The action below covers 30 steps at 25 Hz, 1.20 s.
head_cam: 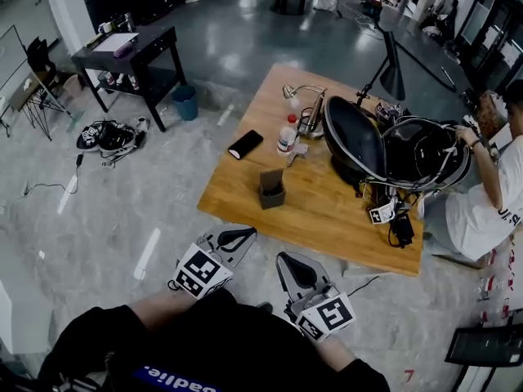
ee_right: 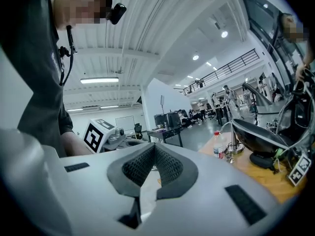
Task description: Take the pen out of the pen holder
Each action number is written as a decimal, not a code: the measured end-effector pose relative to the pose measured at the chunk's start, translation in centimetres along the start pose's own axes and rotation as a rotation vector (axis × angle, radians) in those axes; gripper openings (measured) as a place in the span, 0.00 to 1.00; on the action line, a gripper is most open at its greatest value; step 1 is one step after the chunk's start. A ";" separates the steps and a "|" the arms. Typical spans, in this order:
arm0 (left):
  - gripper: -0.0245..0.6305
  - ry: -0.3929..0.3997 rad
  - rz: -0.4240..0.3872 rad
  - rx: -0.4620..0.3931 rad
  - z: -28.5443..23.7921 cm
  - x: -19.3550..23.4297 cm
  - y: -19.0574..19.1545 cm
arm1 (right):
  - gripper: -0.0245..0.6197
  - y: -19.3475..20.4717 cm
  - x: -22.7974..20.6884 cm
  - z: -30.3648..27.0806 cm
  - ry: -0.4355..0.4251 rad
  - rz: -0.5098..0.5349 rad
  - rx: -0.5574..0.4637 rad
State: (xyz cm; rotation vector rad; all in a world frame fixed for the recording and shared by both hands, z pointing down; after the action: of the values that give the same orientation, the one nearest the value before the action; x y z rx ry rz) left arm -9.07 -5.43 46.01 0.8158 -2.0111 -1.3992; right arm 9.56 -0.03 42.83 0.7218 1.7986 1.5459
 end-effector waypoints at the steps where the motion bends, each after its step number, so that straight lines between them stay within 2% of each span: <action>1: 0.05 -0.005 -0.001 0.016 -0.2 0.0 0.3 | 0.05 0.0 0.2 0.2 0.000 -0.004 0.005; 5: 0.07 0.009 -0.021 0.074 -1.8 -0.3 1.6 | 0.05 -0.3 0.4 1.2 0.024 0.000 0.026; 9: 0.19 0.071 -0.031 0.125 -4.0 -1.5 3.0 | 0.05 -0.8 0.6 3.3 0.097 0.002 0.055; 16: 0.23 0.141 -0.066 0.213 -6.7 -1.9 5.2 | 0.05 -1.9 1.4 5.7 0.218 0.011 0.071; 21: 0.24 0.149 -0.106 0.296 -8.8 -1.3 6.9 | 0.05 -2.3 1.6 5.7 0.221 0.029 0.089; 30: 0.25 0.105 -0.106 0.385 -10.0 -0.7 9.7 | 0.05 -3.4 2.1 6.2 0.216 0.011 0.139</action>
State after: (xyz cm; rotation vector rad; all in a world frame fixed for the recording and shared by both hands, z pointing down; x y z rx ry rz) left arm -2.97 -8.36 58.19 1.1497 -2.2133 -1.0092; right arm 12.97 4.96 38.61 0.6502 2.0803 1.5677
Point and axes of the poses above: the fingertips, and each gripper's own axes: z backward along the fingers, x to its left, y out of its underside, the point moved 9 cm from there along z, backward along the fingers, and after that the axes turned 5 degrees about z, right-handed, at the moved point
